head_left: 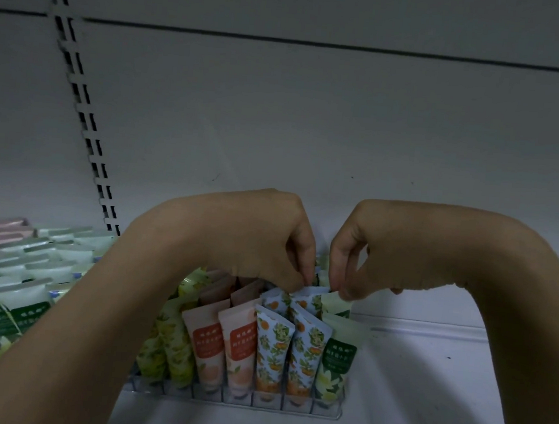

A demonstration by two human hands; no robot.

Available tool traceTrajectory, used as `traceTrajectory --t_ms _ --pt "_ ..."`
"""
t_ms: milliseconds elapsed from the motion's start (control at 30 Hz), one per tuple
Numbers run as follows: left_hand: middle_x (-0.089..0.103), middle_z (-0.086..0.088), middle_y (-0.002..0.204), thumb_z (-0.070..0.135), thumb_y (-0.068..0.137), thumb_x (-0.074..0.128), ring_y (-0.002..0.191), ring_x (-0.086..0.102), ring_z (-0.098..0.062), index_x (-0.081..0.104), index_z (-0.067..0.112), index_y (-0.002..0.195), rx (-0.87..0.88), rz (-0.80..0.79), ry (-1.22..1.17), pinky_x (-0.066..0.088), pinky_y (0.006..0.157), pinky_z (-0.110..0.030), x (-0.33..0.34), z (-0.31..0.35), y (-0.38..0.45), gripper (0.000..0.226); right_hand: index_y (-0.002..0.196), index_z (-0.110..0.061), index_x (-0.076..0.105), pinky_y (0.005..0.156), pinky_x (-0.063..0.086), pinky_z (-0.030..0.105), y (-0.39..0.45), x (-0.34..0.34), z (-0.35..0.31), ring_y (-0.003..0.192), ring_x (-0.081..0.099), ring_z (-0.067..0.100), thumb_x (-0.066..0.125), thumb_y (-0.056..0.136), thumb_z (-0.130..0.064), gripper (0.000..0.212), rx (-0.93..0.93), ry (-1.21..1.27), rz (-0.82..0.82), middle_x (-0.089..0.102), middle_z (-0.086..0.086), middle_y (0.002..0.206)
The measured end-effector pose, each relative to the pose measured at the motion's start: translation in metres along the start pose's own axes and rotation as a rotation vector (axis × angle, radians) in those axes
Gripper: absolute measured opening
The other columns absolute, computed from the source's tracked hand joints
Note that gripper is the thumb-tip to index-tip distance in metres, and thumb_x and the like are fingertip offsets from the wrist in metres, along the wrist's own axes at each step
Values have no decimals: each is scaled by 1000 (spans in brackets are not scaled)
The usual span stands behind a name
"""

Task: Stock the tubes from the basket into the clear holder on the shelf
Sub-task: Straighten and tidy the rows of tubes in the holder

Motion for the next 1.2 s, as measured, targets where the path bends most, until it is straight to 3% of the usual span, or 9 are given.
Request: traceTrajectory --t_ms 167,333,500,567,633,700,867,1033,1200 --pt "70 23 69 27 77 77 56 60 10 75 33 82 -32 -48 -70 40 51 -3 -2 -3 -2 8 75 -39 74 44 41 14 0 1 1 42 52 -2 78 78 -29 11 6 7 -6 71 -12 75" --pt "72 20 77 27 75 79 64 65 5 72 36 88 -73 -99 -80 50 57 -12 -5 -10 -3 18 75 -36 74 47 42 16 -1 0 0 43 51 -1 79 76 -31 7 5 6 3 68 -13 65" --pt "71 22 73 19 73 78 64 65 7 71 35 81 -52 -59 -57 52 62 -15 -3 -7 -1 19 78 -33 73 46 43 16 1 1 -7 45 52 1 79 74 -36 8 -35 45 60 73 -8 80" --pt "70 21 71 18 72 77 62 63 8 72 33 76 -43 -33 -47 48 57 -9 -3 -6 -1 17 75 -32 73 44 41 16 3 3 -11 42 50 3 78 75 -30 5 -65 48 86 71 -8 70" --pt "70 20 68 17 73 77 59 62 7 73 31 74 -41 -19 -46 44 52 -6 -3 -6 -1 15 68 -30 73 37 35 13 4 4 -13 35 46 2 75 78 -22 13 -81 51 92 61 -12 49" --pt "70 19 66 17 73 77 56 61 7 73 28 74 -42 -13 -50 43 51 -6 -3 -6 -2 12 65 -31 73 35 33 11 4 4 -14 32 45 2 75 79 -19 18 -84 56 85 55 -14 41" --pt "70 17 66 21 74 79 52 60 6 69 26 76 -70 -1 -71 40 47 -7 -4 -6 -2 12 73 -36 75 40 37 9 0 0 -8 40 50 -2 76 79 -26 11 -92 77 69 64 -17 57" --pt "71 15 69 25 75 80 56 63 2 67 26 77 -99 -2 -48 43 48 -8 -4 -7 -2 13 78 -28 74 35 32 6 -10 -6 0 39 50 -6 79 78 -28 4 -21 124 -36 58 -20 45" --pt "71 17 69 28 75 80 57 63 3 66 27 78 -102 -19 -42 44 50 -10 -5 -6 -2 14 73 -29 74 38 35 9 0 0 3 39 48 -2 79 77 -31 7 -3 42 -43 59 -21 49"
Point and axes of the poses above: each hand's wrist, its own y-axis towards the middle knuckle, its own x-axis out of the palm, z = x × y, the point moved 1 cm from there along y, towards the middle knuckle
